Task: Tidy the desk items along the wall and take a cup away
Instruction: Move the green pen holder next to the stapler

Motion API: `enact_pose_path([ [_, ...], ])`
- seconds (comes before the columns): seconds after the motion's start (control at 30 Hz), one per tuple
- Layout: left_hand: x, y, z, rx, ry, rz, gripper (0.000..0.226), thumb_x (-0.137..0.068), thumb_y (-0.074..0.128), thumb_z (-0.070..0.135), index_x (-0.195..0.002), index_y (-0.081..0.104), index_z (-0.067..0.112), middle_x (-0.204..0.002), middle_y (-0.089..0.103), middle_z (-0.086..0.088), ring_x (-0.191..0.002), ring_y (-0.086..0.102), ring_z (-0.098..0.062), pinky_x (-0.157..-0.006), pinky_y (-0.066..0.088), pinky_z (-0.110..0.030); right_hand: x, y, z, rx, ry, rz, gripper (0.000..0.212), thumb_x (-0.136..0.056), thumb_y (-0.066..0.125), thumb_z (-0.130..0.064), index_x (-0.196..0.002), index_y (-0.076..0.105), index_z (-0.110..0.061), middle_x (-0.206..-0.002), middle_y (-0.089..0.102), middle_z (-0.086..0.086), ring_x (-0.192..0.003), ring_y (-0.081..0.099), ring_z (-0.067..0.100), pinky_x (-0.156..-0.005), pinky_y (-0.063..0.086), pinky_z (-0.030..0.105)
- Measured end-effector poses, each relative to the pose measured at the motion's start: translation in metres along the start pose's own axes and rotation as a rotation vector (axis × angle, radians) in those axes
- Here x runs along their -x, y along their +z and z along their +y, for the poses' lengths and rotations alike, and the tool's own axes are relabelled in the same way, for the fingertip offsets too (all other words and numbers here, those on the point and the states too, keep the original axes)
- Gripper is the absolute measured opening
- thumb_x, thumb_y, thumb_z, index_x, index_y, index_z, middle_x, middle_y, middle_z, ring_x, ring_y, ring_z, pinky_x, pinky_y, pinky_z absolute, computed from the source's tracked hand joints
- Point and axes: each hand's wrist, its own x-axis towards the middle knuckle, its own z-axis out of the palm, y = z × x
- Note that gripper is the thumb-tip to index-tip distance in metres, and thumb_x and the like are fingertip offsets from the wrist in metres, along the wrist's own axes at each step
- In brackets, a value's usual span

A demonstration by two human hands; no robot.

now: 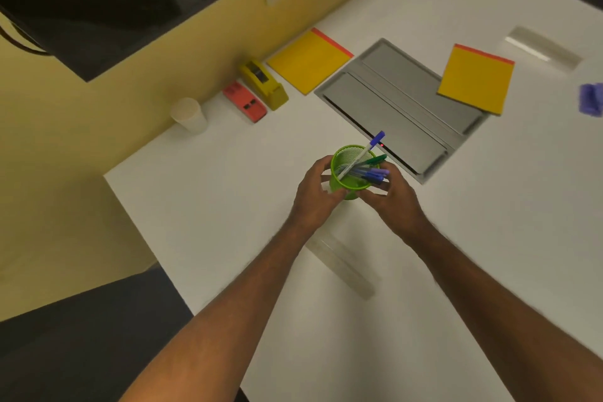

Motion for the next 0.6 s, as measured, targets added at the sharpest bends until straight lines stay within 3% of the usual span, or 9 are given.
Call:
enact_pose_path([
  [0.17,-0.047,-0.042,-0.014,0.022,-0.044,0.1,0.067,-0.082,0.082,0.02,-0.141,0.05,0.025,-0.139,0.057,0.006,-0.116,0.058,-0.012,-0.08,0.052,-0.014,-0.065,0.041,-0.016,0.027,-0.032,-0.083,0.062,-0.083,0.081,-0.03,-0.136,0.05,-0.025,-0.133,0.062,-0.005,-0.12,0.062,0.017,-0.094,0.053,0.03],
  [0.37,-0.103,-0.072,-0.031,-0.005,-0.059,0.183,0.07,-0.082,0.081,0.017,-0.144,0.047,0.023,-0.144,0.055,0.002,-0.122,0.059,-0.019,-0.093,0.057,-0.033,-0.135,0.074,-0.024,0.04,-0.104,-0.16,0.06,-0.083,0.081,-0.025,-0.136,0.052,-0.019,-0.131,0.063,-0.006,-0.118,0.064,0.016,-0.092,0.055,0.026],
  [0.47,-0.127,-0.08,-0.038,-0.012,-0.065,0.215,0.07,-0.082,0.081,0.015,-0.143,0.048,0.02,-0.142,0.056,0.001,-0.119,0.061,-0.021,-0.087,0.056,-0.025,-0.163,0.084,-0.027,0.031,-0.106,-0.176,0.055,-0.082,0.082,-0.026,-0.129,0.054,-0.021,-0.123,0.063,-0.01,-0.112,0.065,0.011,-0.082,0.052,0.012],
  [0.53,-0.143,-0.084,-0.042,-0.015,-0.061,0.234,0.068,-0.083,0.08,0.014,-0.142,0.048,0.02,-0.14,0.057,0.0,-0.117,0.062,-0.021,-0.085,0.054,-0.021,-0.181,0.09,-0.027,0.018,-0.106,-0.187,0.052,-0.082,0.082,-0.022,-0.125,0.053,-0.026,-0.119,0.063,-0.012,-0.11,0.065,0.011,-0.084,0.054,0.016],
  [0.6,-0.155,-0.087,-0.045,-0.014,-0.058,0.25,0.067,-0.083,0.08,0.014,-0.142,0.049,0.02,-0.139,0.058,0.0,-0.116,0.062,-0.021,-0.088,0.055,-0.026,-0.196,0.095,-0.026,0.027,-0.118,-0.193,0.052,-0.082,0.082,-0.02,-0.126,0.053,-0.024,-0.117,0.063,-0.013,-0.111,0.066,0.012,-0.087,0.054,0.022],
])
